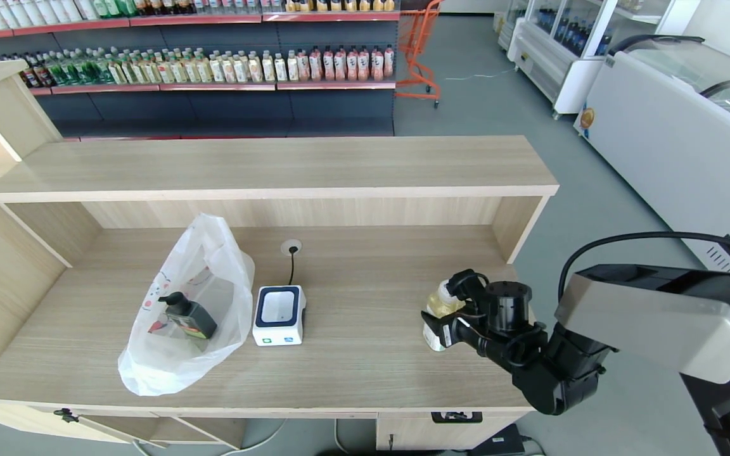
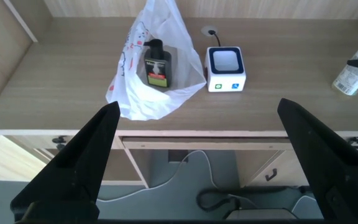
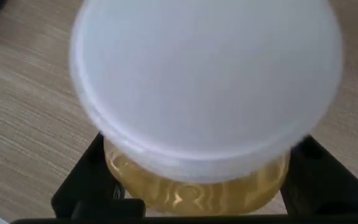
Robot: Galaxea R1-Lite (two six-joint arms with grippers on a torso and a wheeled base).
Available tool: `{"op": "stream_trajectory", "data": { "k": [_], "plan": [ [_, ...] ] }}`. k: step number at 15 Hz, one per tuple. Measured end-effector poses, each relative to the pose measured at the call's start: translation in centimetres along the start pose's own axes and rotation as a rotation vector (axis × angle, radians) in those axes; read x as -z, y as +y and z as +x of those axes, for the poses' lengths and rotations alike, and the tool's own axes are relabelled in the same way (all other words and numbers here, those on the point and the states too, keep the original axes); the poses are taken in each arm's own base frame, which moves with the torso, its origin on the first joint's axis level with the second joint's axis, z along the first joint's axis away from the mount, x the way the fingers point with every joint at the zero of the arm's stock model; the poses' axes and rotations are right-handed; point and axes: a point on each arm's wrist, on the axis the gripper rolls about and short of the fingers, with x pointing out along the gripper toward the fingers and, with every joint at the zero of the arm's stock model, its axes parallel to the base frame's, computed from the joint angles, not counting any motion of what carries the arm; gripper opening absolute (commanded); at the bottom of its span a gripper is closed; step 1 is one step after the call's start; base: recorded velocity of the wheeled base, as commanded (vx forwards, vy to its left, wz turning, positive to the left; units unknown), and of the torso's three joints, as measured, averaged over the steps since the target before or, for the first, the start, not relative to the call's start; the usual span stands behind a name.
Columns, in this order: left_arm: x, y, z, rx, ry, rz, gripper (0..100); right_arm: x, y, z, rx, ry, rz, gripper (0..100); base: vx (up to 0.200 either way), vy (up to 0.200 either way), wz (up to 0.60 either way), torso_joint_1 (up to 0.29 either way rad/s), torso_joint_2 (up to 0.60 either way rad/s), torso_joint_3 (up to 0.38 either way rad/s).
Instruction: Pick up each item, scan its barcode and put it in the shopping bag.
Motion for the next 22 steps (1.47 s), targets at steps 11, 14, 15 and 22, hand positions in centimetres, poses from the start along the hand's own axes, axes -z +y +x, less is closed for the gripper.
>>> {"op": "stream_trajectory", "data": {
  "k": [11, 14, 15, 22],
  "plan": [
    [0.0, 0.0, 0.0, 0.0, 0.0, 0.0, 100, -1.9, -1.4, -3.7, -0.054, -0.06, 0.142, 0, 0.0, 0.0, 0.0, 0.0, 0.0, 0.0],
    [0.0, 0.0, 0.0, 0.0, 0.0, 0.0, 100, -6.1, -3.1, -8.0, -0.46, -0.09, 0.236, 0, 0.0, 0.0, 0.0, 0.0, 0.0, 0.0],
    [0.0, 0.0, 0.0, 0.0, 0.0, 0.0, 100, -7.1, -3.7, -10.1, -0.584, -0.089, 0.263, 0, 0.0, 0.0, 0.0, 0.0, 0.0, 0.0],
    [0.0, 0.0, 0.0, 0.0, 0.0, 0.0, 100, -9.2, -1.2, -17.8, -0.907, -0.035, 0.308, 0, 0.0, 0.0, 0.0, 0.0, 0.0, 0.0]
  ]
}}
